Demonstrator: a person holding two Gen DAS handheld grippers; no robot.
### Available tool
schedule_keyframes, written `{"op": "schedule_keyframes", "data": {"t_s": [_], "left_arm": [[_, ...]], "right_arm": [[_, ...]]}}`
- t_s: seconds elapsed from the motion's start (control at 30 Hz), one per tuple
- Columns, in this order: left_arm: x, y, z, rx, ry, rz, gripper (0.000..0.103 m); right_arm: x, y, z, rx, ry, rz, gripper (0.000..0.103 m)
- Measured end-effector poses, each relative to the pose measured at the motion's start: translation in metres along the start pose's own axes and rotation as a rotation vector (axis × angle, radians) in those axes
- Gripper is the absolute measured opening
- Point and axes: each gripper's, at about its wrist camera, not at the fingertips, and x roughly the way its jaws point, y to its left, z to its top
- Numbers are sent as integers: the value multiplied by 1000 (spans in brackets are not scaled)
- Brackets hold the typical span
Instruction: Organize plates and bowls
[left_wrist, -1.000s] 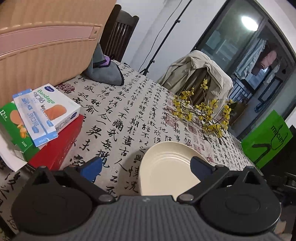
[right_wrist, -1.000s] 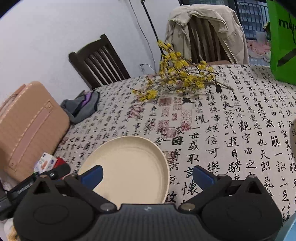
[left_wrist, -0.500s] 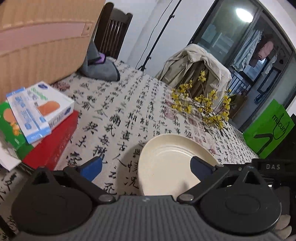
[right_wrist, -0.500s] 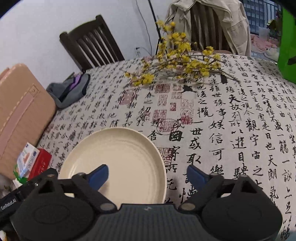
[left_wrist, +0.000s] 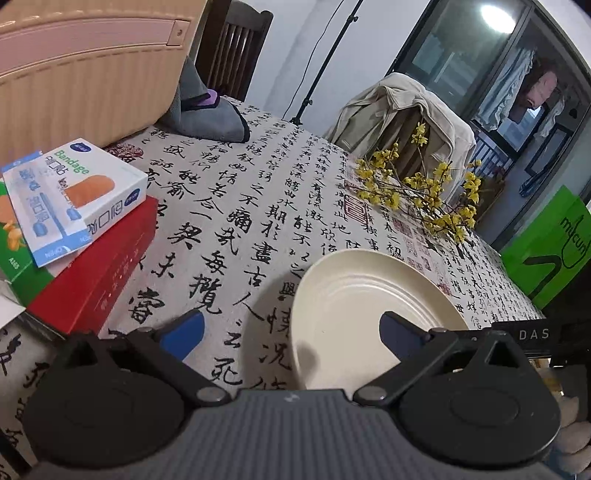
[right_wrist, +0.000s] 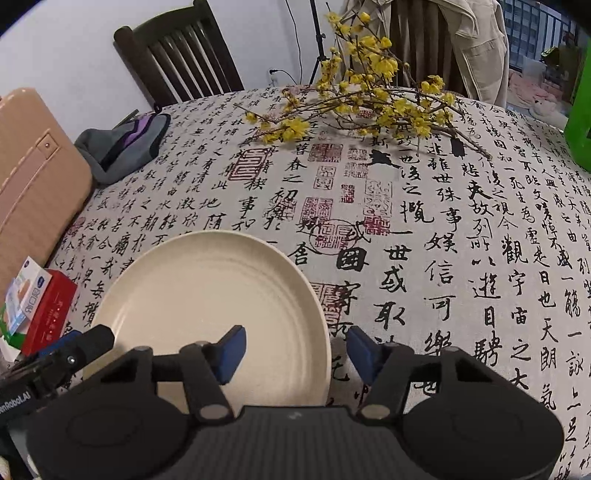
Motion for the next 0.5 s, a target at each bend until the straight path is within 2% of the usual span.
{"op": "schedule_keyframes", "data": {"t_s": [0.07,0.2,0.27,0.4,0.47,0.5], "left_arm": [[0,-1,0,6,0,4,101],[0,-3,-1,23,-6,22,90],[0,-4,-1,31,-6,28,80],[1,-6,-2,49,-8,40,68],[1,-5,-2,47,-8,43,55],[1,-5,-2,49,-6,45,52]], "right_arm": [[2,0,0,-4,7,-3,51],[5,-1,0,-5,14,-18,48],[6,-2,0,-4,17,-19,46],[8,-2,0,-9,15,-23,42],[8,0,0,-21,14,-30,38],[8,1,0,-28,12,-37,37]]}}
